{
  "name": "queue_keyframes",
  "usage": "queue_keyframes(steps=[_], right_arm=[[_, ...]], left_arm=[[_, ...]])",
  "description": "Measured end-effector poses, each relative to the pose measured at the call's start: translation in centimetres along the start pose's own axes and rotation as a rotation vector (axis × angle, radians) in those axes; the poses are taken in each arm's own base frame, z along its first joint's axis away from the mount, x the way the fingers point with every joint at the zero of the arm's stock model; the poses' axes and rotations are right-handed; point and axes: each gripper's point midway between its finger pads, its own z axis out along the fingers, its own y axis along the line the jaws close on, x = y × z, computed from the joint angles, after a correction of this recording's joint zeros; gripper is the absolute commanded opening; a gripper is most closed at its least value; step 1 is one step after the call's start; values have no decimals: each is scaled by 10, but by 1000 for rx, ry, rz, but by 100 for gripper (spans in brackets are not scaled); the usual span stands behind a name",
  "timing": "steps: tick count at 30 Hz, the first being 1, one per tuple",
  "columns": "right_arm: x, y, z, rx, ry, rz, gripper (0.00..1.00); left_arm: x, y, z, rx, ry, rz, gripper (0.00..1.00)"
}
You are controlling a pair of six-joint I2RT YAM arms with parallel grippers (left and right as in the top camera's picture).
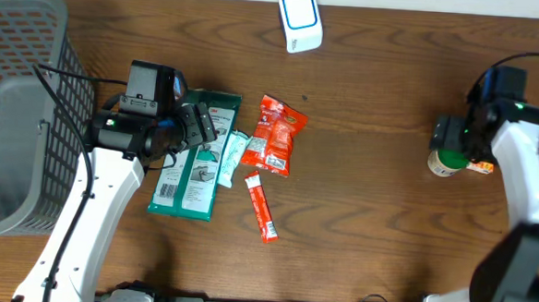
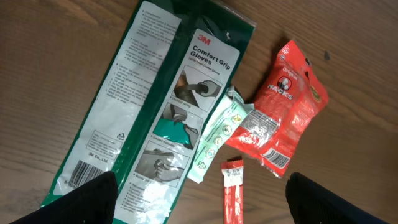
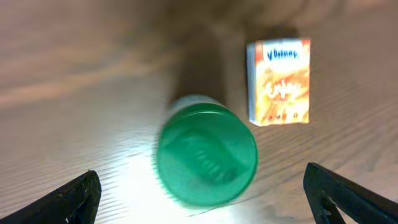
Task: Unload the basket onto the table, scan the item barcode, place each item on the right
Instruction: 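Swing the jar right and lower it beside the Kleenex pack, then open the right gripper and release the jar on the table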
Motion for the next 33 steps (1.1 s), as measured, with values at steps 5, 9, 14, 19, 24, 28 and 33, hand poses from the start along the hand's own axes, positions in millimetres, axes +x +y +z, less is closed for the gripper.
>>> queue_keyframes(steps=[5, 9, 14, 19, 24, 28, 33], right_arm=[[-14, 32, -46, -202, -122, -8, 78], [-12, 53, -48, -283, -121, -39, 44], [-4, 82, -24, -328, -120, -94, 9], [5, 91, 14, -280, -111, -142, 1], [17, 85, 51, -216, -52, -189, 1], [26, 72, 74, -130, 2, -205, 3], [30, 53, 83, -15, 24, -220, 9]], left_arm=[[0, 0, 0, 0, 0, 0, 87], [0, 0, 0, 0, 0, 0, 87], [0, 0, 0, 0, 0, 0, 87], [0, 0, 0, 0, 0, 0, 87], [0, 0, 0, 0, 0, 0, 87], [0, 0, 0, 0, 0, 0, 87], [0, 0, 0, 0, 0, 0, 87]])
